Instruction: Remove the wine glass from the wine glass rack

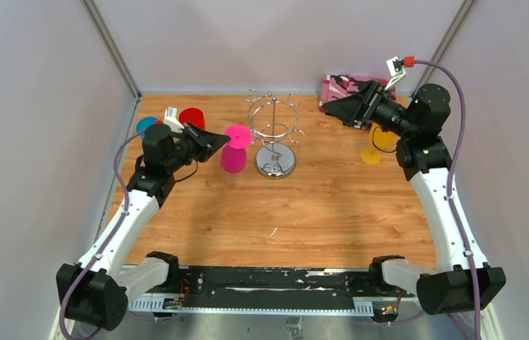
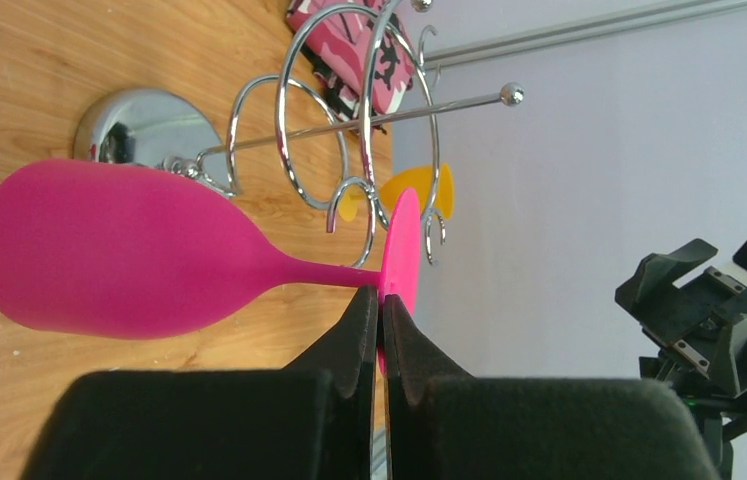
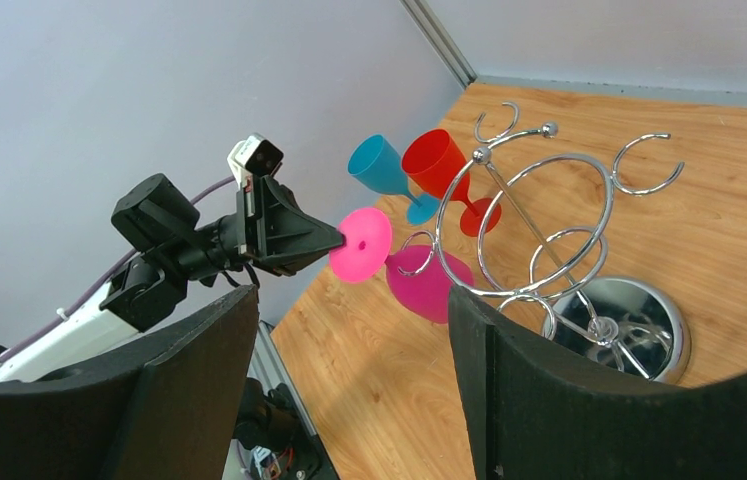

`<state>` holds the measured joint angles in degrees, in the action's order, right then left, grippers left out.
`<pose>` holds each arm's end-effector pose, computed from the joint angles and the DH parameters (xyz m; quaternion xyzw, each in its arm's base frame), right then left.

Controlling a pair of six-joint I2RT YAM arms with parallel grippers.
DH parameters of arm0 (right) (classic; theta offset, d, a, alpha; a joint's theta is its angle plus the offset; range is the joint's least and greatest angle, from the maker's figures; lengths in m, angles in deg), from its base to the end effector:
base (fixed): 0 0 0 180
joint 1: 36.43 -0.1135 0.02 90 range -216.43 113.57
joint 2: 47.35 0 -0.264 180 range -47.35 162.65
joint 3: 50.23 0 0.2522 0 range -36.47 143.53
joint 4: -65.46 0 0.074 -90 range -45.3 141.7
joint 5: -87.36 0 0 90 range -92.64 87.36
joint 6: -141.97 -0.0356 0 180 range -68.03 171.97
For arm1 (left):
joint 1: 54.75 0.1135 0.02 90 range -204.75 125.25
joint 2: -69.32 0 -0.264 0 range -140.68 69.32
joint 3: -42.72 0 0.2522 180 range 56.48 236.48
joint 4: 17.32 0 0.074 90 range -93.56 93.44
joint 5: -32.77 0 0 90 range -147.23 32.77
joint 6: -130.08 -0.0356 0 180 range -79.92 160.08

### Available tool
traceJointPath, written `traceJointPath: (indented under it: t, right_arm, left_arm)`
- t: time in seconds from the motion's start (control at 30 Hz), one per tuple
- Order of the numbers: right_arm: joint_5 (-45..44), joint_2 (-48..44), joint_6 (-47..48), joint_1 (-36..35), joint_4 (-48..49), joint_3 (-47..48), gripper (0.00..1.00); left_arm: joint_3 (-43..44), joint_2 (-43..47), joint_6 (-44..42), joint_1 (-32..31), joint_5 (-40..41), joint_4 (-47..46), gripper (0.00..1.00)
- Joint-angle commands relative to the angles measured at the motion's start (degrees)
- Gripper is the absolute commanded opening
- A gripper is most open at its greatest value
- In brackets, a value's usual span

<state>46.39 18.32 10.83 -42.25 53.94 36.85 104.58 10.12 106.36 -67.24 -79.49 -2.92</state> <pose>0.2380 0.0513 0.4628 -0.1250 0.6543 0.5224 0.5324 0.2328 -0.0654 0.3302 -0.2357 0.7339 -0.5086 0.3836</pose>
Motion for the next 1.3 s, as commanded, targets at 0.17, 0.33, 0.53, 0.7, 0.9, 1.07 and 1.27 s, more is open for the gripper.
traceJointPath:
  t: [0.17,0.33,0.53,0.7,0.9,1.07,1.27]
  right_arm:
    - [1.3,0.5,-0.7,0.8,1.9,-0.8,0.74]
    - [1.8,1.5,-2.0,0.8,3.6,-1.3,0.74]
    - [1.9,1.9,-2.0,0.8,4.0,-1.6,0.74]
    - [1.4,2.1,-0.9,0.9,3.1,-1.5,0.74]
    - [1.2,2.5,-0.5,1.5,3.1,-1.7,0.74]
    - [0.9,2.1,1.1,2.8,3.4,-2.3,0.74]
    - [0.4,1.8,1.8,8.3,3.3,-2.9,0.74]
  left_arm:
    - [8.3,7.5,-10.4,0.0,9.1,13.2,0.0]
    - [15.3,8.7,-16.3,-0.5,11.1,16.1,0.0]
    - [17.2,5.8,-16.5,-2.9,3.4,5.5,0.0]
    - [21.4,4.4,-22.3,-5.6,7.3,4.4,0.0]
    - [24.8,-1.2,-23.5,-8.0,3.4,-2.9,0.0]
    - [31.2,-7.3,-28.8,-14.1,0.5,-4.5,0.0]
    - [36.2,-13.7,-31.0,-18.1,-8.7,-9.1,0.0]
